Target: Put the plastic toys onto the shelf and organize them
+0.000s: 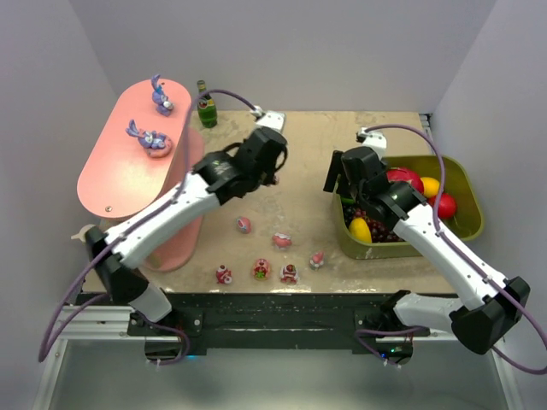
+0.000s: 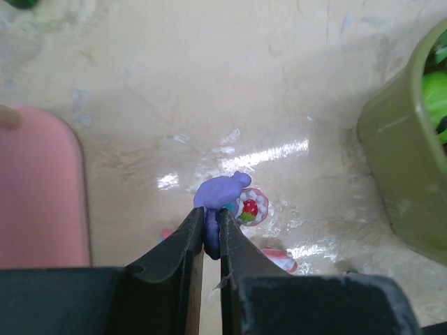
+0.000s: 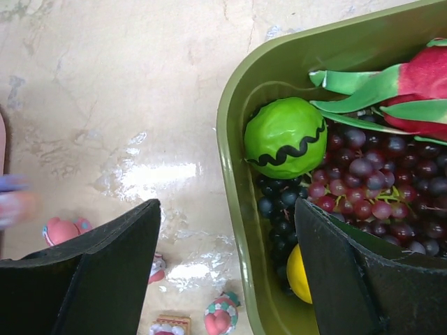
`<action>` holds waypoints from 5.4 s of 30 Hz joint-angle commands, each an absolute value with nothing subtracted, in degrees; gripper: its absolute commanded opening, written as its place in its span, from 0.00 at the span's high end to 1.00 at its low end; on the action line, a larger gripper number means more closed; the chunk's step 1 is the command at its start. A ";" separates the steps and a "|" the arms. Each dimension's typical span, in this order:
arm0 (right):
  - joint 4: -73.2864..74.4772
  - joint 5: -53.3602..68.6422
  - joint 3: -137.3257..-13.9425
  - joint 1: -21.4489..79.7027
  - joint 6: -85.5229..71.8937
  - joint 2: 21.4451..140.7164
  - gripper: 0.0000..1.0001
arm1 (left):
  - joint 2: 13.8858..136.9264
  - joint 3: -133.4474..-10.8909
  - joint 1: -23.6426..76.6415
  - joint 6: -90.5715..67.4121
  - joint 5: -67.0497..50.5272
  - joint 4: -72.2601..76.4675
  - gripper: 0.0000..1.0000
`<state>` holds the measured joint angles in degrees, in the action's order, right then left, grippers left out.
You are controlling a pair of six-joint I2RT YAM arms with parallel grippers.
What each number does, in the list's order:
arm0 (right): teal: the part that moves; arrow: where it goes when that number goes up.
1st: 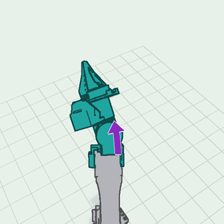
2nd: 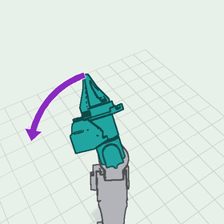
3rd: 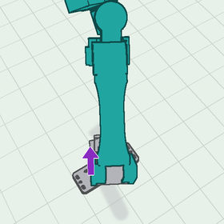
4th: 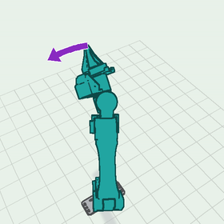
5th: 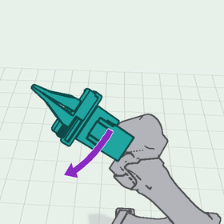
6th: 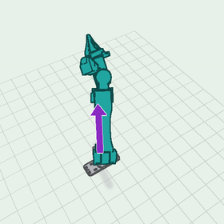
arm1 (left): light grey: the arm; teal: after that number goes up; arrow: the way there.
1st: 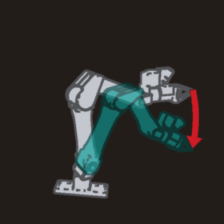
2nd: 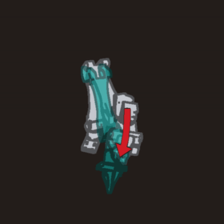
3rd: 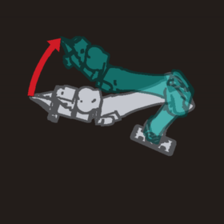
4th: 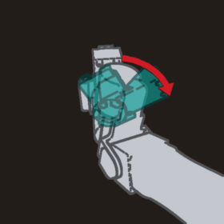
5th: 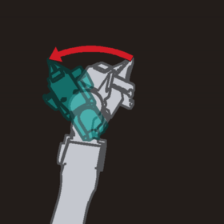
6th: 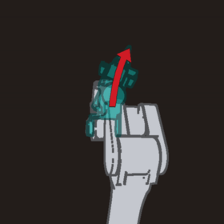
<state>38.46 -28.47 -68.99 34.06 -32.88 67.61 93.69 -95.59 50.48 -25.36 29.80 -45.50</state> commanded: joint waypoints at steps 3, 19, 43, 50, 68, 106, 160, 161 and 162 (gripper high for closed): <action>34.63 -26.54 -71.19 33.75 -32.08 69.87 0.20 | 83.24 -107.91 49.22 -23.46 33.12 -63.79 1.00; 31.73 -22.33 -73.74 33.75 -31.64 74.79 0.21 | 68.56 -115.93 45.10 -19.78 46.04 -75.41 1.00; 27.09 -16.62 -76.38 33.84 -28.49 76.55 0.22 | 57.66 -110.92 41.75 -14.68 44.83 -75.41 1.00; 16.97 -6.51 -76.02 34.54 -23.56 75.32 0.21 | 54.49 -106.80 41.84 -14.94 43.33 -75.41 1.00; 14.94 -5.28 -76.90 38.06 -22.50 77.87 0.20 | 53.97 -106.35 41.66 -12.75 44.56 -75.50 0.98; 13.97 -4.84 -75.32 38.94 -23.47 78.31 0.20 | 56.86 -109.60 41.48 -11.95 44.83 -75.50 0.72; 4.04 10.20 -119.27 64.86 -14.33 110.13 0.95 | 54.32 -106.96 41.48 -1.76 28.65 -38.15 0.40; 4.04 10.20 -119.44 64.95 -14.33 110.39 0.95 | 54.40 -106.96 41.48 -1.76 28.57 -38.14 0.40; 4.13 10.02 -119.79 64.95 -14.41 110.83 0.95 | 54.32 -106.96 41.48 -1.76 28.56 -38.32 0.40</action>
